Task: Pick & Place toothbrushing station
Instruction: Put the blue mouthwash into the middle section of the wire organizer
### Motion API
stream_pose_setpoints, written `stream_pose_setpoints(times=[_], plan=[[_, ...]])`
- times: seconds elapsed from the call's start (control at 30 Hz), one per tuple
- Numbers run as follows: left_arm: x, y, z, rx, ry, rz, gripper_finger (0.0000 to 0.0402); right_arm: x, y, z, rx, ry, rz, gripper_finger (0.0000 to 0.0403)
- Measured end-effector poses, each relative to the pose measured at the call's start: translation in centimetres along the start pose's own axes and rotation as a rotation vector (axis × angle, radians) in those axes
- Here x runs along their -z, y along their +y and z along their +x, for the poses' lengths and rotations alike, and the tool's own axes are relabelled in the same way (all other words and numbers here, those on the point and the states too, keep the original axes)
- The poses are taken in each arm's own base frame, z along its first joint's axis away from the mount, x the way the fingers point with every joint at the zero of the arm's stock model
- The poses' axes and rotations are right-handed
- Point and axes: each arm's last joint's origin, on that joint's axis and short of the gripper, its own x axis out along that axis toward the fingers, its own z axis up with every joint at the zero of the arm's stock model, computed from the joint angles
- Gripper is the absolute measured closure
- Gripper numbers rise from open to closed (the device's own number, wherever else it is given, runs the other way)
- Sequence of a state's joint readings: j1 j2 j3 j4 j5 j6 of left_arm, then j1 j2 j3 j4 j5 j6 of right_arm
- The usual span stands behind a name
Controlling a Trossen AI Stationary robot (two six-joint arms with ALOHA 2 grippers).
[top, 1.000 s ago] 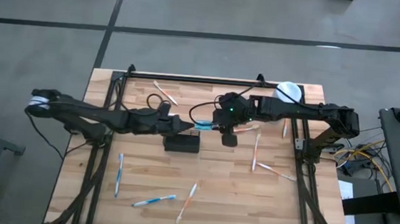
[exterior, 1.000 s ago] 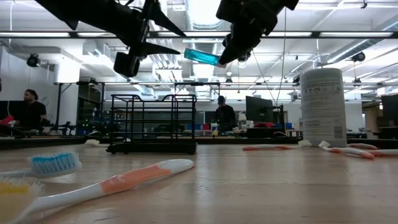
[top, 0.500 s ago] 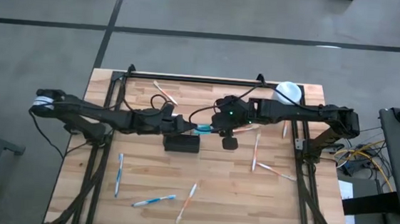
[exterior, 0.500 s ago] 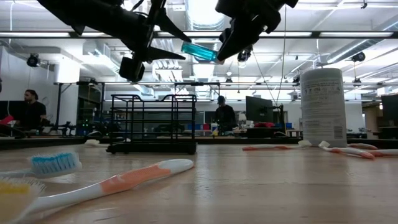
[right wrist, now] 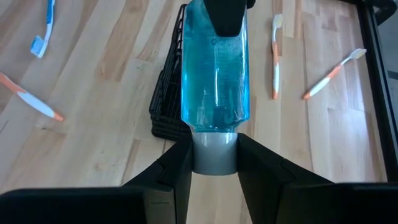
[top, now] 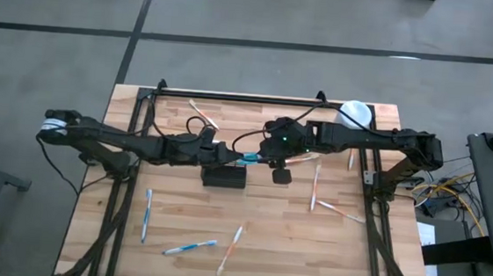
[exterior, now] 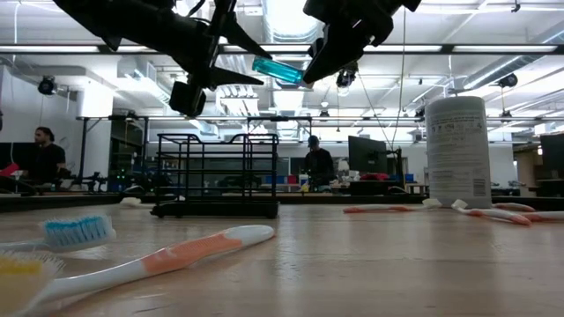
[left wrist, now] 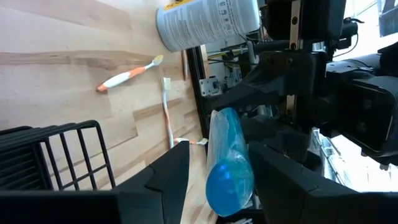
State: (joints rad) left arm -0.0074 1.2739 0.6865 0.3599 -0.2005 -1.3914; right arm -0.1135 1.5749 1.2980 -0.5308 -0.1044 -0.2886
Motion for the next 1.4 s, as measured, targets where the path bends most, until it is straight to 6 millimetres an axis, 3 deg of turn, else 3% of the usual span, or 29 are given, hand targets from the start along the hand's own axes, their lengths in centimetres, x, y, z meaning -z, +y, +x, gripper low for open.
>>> stream_pose_setpoints(times=[0.5, 1.07, 1.4], plan=[[-0.01, 0.00, -0.01, 0.002, -0.002, 0.030, 0.0308, 0.01, -0.01, 0.00, 0.002, 0.002, 0.000, 0.0296], [-0.06, 0.04, -0.03, -0.001, -0.010, 0.032, 0.0300, -0.07, 0.03, 0.01, -0.009, -0.009, 0.172, 0.0293], [0.04, 0.32, 0.01, -0.017, 0.007, 0.059, 0.0301, -0.39, -0.10, -0.04, 0.001, -0.041, 0.176, 0.0251]])
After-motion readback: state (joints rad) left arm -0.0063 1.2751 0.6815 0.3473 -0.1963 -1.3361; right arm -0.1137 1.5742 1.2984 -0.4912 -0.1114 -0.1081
